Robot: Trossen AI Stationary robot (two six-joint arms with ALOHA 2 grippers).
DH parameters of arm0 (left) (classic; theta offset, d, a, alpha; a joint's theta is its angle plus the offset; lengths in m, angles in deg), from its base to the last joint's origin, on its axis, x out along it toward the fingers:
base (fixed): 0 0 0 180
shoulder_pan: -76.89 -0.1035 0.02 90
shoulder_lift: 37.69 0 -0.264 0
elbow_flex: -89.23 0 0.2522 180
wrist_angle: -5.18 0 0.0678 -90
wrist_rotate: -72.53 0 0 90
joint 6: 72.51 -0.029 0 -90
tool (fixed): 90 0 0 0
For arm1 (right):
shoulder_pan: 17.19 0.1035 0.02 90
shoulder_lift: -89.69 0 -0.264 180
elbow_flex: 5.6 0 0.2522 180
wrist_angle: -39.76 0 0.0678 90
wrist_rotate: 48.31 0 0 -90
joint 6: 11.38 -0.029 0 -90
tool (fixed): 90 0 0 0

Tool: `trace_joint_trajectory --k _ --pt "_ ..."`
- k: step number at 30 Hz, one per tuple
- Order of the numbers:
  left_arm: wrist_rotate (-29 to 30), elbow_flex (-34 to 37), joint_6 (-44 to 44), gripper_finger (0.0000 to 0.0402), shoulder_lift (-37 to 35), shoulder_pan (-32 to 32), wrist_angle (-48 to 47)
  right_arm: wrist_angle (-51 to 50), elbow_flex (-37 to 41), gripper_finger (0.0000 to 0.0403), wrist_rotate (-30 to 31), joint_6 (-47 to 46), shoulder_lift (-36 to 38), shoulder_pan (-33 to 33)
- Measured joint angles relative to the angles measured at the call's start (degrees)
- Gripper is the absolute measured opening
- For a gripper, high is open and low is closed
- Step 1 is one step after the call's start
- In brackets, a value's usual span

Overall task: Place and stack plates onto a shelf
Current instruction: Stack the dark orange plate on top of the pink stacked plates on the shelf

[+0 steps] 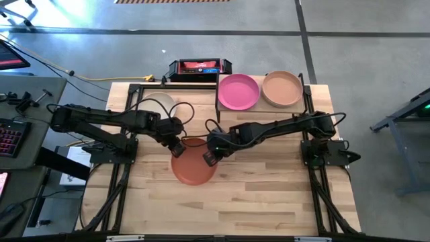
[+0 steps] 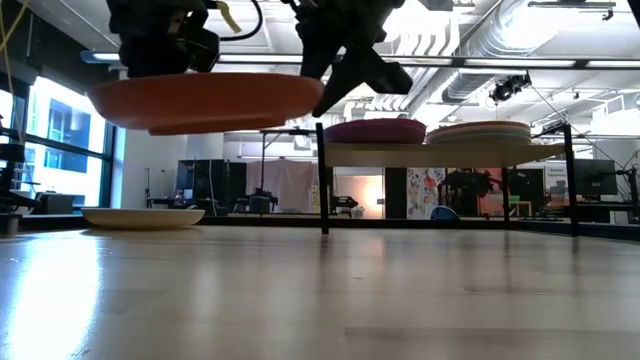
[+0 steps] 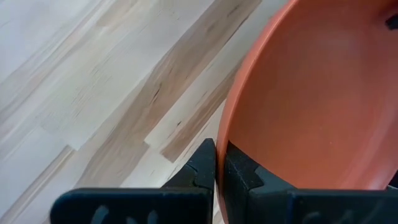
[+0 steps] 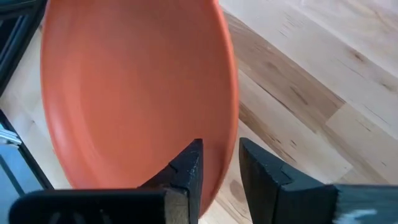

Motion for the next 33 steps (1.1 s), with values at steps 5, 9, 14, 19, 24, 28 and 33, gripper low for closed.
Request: trace_joint_trajectory --k 5,9,14,19,24,28,33 --pt "0.0 0.0 -0.1 0.0 0.0 0.0 2.8 -0.1 0.0 0.0079 0.0 0.0 0.0 0.0" --pt "0.0 0.0 -0.2 0.0 0.0 0.0 3.6 -0.2 0.0 0.0046 -0.9 0.0 0.0 0.0" --pt "0.1 0.0 -2.2 0.0005 0.0 0.0 3.4 -0.5 0.0 0.0014 -1.9 -0.7 0.0 -0.1" --pt "-0.4 0.0 -3.7 0.0021 0.0 0.1 3.7 -0.8 0.0 0.0004 -1.7 -1.3 0.0 -0.1" --pt "-0.3 0.0 -4.5 0.0041 0.0 0.0 4.0 -0.8 0.0 0.0002 -1.9 -2.3 0.0 0.0" --pt "-1.8 0.0 -4.5 0.0065 0.0 -0.3 5.2 -1.5 0.0 0.0001 -1.7 -3.8 0.0 0.0" --pt "-5.2 0.0 -4.5 0.01 0.0 -1.1 6.7 -3.9 0.0 0.0001 -1.6 -4.7 0.1 0.0"
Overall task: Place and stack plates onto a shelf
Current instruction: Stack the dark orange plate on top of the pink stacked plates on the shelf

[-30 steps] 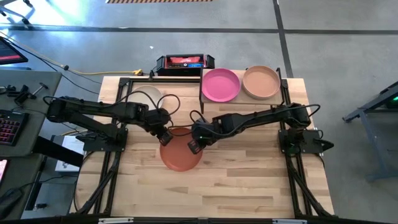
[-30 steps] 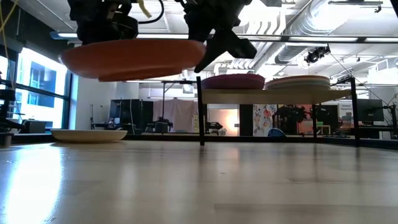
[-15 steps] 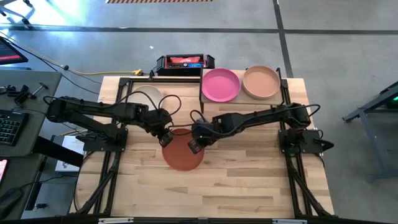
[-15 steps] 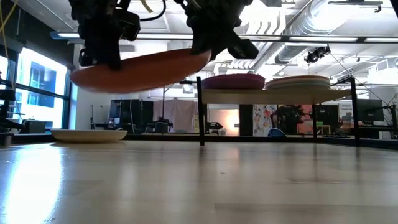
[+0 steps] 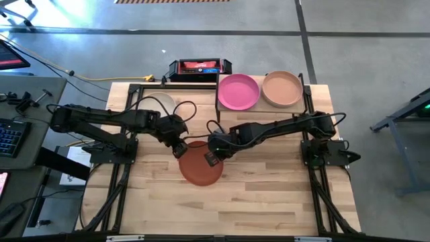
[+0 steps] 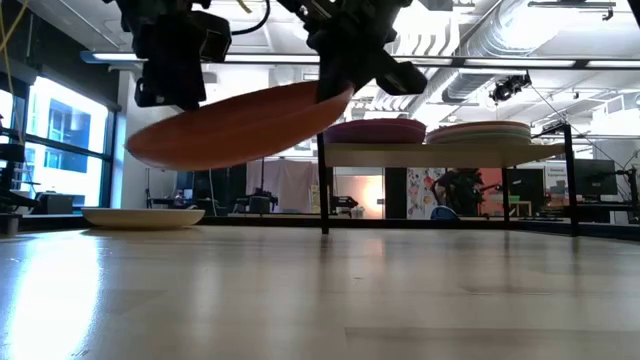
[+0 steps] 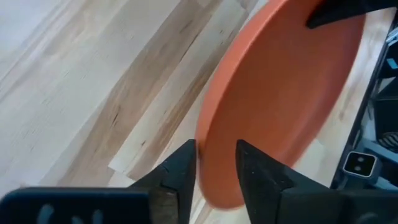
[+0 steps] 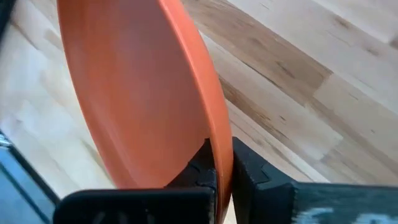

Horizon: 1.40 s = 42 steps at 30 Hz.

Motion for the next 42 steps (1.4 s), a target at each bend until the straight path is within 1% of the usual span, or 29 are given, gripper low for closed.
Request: trace_joint_trajectory --k 3,6,10,13,18,21,25,28,36,42 --pt "-0.8 0.0 0.0 0.0117 0.0 -0.5 0.0 -2.1 0.0 0.0001 0.1 -0.2 0.7 -0.1" --pt "-1.1 0.0 0.0 0.0124 0.0 -1.2 0.1 -4.8 0.0 0.0001 -0.4 0.2 2.3 -0.4" --pt "-3.3 0.0 -0.1 0.0124 -0.7 -3.1 0.7 -9.6 0.0 0.0 -1.1 1.4 4.9 -1.5" --pt "-5.0 0.0 -0.1 0.012 -1.8 -5.0 1.0 -11.0 0.0 0.0 -1.6 3.3 7.6 -2.8" --pt "-5.2 0.0 -1.5 0.0118 -3.7 -8.5 2.9 -12.9 0.0 0.0 -1.9 7.1 12.3 -6.6" --pt "-5.3 0.0 -2.2 0.0118 -4.6 -11.1 5.2 -13.7 0.0 0.0 -1.8 10.1 14.9 -10.1" --pt "-5.5 0.0 -5.4 0.0118 -5.1 -14.5 10.0 -14.2 0.0 0.0 -2.0 15.3 17.8 -15.7" --pt "-5.5 0.0 -7.5 0.0118 -5.1 -17.1 12.8 -14.2 0.0 0.0 -3.1 19.2 19.6 -20.5" --pt "-5.3 0.0 -11.6 0.0118 -5.0 -22.7 17.6 -14.2 0.0 0.0 -9.8 28.3 22.2 -34.9" --pt "-5.2 0.0 -13.2 0.0118 -5.0 -25.1 17.6 -13.9 0.0 0.0 -17.2 34.5 22.0 -45.5"
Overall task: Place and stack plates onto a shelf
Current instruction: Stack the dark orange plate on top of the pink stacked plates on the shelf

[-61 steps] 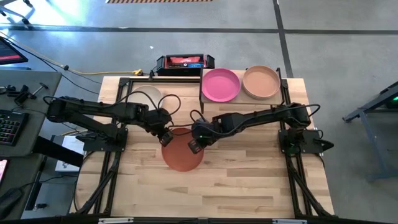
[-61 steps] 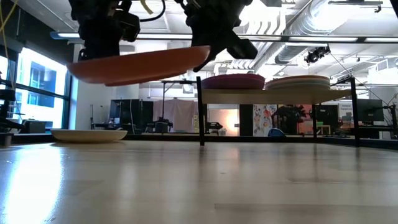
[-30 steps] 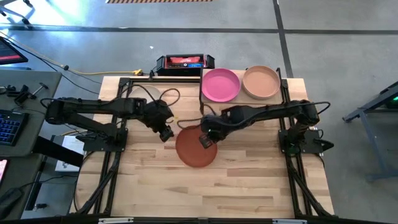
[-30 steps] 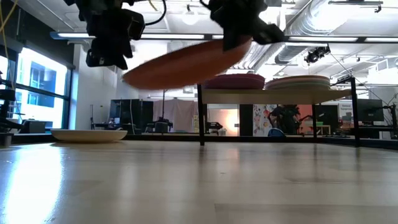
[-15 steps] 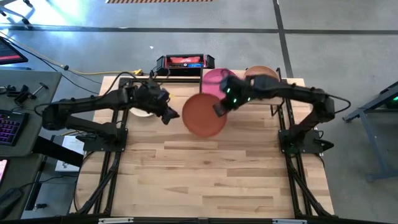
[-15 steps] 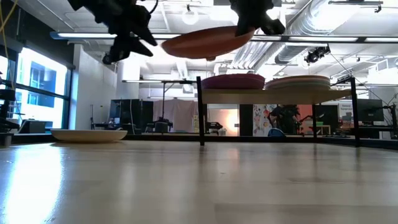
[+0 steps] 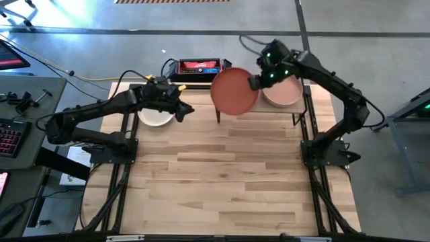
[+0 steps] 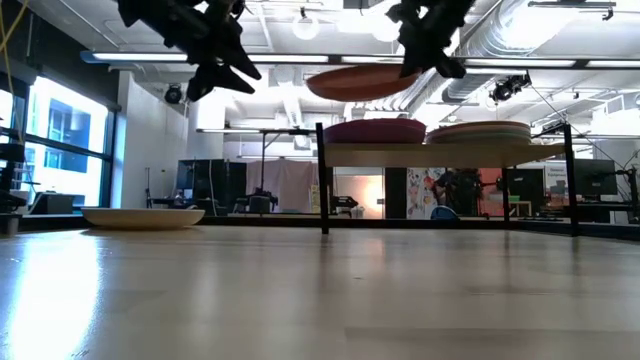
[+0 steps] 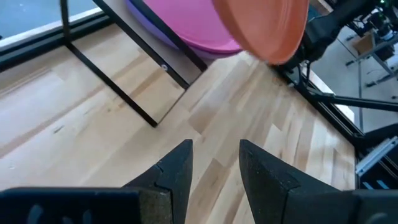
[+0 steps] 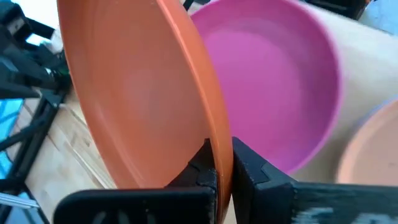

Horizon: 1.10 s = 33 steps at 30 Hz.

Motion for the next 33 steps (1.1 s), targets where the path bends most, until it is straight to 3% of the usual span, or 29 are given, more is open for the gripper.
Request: trace_joint_trajectory --k 7,15,33 --pt "0.5 0.0 -1.9 0.0117 0.0 -1.4 0.0 0.1 0.0 0.0 -9.7 5.0 -1.3 -10.0" --pt "1.5 0.0 -2.0 0.0117 0.0 -2.7 -0.1 0.1 0.0 0.0 -18.5 7.8 -6.4 -15.0" --pt "1.8 0.0 -3.3 0.0117 0.0 -3.3 -0.2 -2.6 0.0 0.0 -17.2 9.1 -11.4 -15.1"
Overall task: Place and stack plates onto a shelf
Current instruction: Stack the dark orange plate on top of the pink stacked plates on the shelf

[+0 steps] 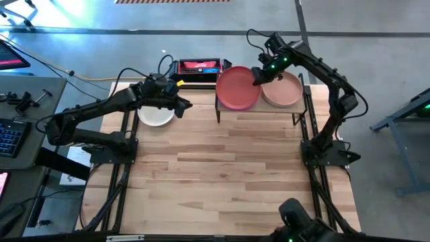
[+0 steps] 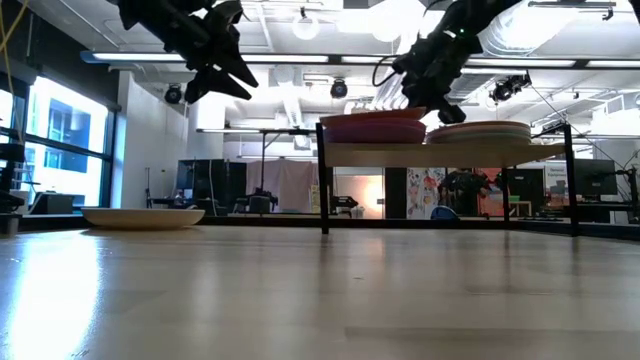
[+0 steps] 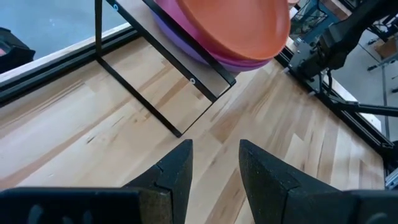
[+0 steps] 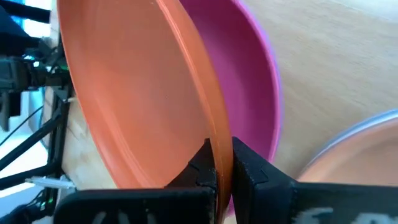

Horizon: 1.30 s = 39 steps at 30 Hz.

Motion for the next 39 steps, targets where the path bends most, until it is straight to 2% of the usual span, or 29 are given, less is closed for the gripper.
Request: trace_joint_trajectory --k 12,21,25,39 --pt "0.0 0.0 -0.5 0.0117 0.0 0.0 -0.7 0.3 0.0 0.0003 2.9 -0.4 -0.3 0.3" --pt "0.0 0.0 -0.2 0.0117 0.0 0.0 -0.7 0.4 0.0 0.0082 5.5 -0.4 -0.3 0.4" --pt "0.1 0.0 -0.2 0.0117 0.0 0.0 -0.7 0.5 0.0 0.0099 4.8 -0.4 -0.2 0.4" --pt "0.2 0.0 1.5 0.0117 0.0 0.0 -0.6 -1.6 0.0 0.0103 4.5 1.0 3.2 -2.1"
